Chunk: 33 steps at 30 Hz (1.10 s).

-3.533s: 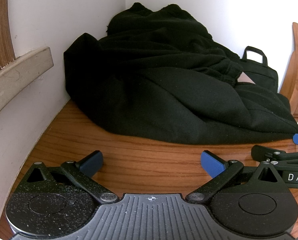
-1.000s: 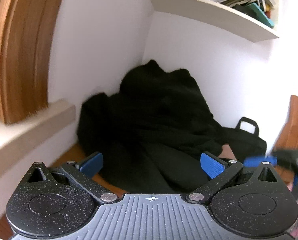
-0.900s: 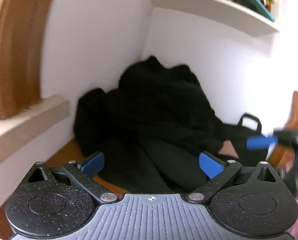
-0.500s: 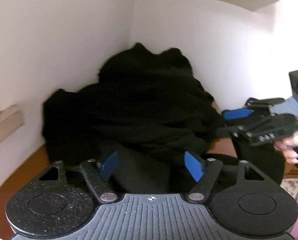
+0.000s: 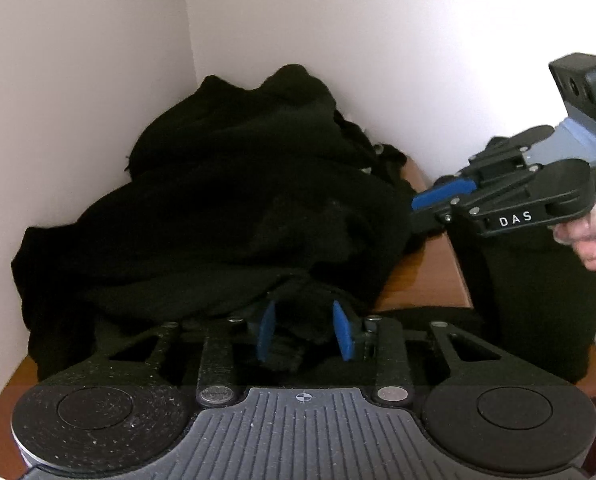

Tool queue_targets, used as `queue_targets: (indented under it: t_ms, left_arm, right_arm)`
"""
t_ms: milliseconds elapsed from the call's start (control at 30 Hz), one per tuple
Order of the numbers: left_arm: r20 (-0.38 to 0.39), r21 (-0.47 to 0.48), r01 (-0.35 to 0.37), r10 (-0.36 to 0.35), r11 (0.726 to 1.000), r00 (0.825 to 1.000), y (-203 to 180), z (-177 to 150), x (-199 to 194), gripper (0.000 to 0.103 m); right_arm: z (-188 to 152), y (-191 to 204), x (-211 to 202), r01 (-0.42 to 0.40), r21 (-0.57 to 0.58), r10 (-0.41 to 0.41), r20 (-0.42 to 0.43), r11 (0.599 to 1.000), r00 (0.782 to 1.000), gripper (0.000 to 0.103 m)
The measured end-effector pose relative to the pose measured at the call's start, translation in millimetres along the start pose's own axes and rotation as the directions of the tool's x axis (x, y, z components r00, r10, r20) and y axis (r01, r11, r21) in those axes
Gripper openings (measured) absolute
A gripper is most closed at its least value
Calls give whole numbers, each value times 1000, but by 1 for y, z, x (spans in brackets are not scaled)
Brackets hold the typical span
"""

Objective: Fold clothes

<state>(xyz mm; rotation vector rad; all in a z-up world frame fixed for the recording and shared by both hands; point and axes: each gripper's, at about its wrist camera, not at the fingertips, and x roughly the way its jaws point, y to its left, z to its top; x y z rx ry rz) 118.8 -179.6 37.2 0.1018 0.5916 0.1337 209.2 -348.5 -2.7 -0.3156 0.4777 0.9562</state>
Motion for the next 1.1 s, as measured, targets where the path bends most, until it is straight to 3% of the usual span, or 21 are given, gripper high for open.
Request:
queue_targets:
  t_ms: [67,200,233,300,333,600,833,1100]
  left_arm:
    - [-6,16,-22,22,1000,1000,-6,-1,3,52]
    - [-17,87,-84,86,993,996,-19,1,16,50]
    - [-18,112,-109,112,988,994,-21,2,19,38]
    - [-25,141,-142,147,980,989,-22,4,19,28]
    - [-22,133,-151,156,979,988,-20,6,16,7]
    - [121,-52,-224,229,973,966,39,32,-72,7]
    - [202,-132,-325,347,936,916,74,45,-169,7]
    - [258,-234,-409,462,882,849,95,27,-273,6]
  right_arm:
    - [-2,-1,0,-5,-5,5,-1,1000,1000,24]
    - [-5,-2,-4,-24,0,24,3,1000,1000,24]
    - [-6,-1,-5,-25,-2,25,4,1000,1000,24]
    - [-6,0,-7,-24,-8,24,6,1000,1000,24]
    - [-6,1,-9,-21,-12,21,7,1000,1000,24]
    - [5,11,-17,-4,-43,6,38,999,999,24]
    - [24,45,-16,-50,-77,55,72,996,996,25]
    - [40,108,-13,-168,-149,182,91,974,979,26]
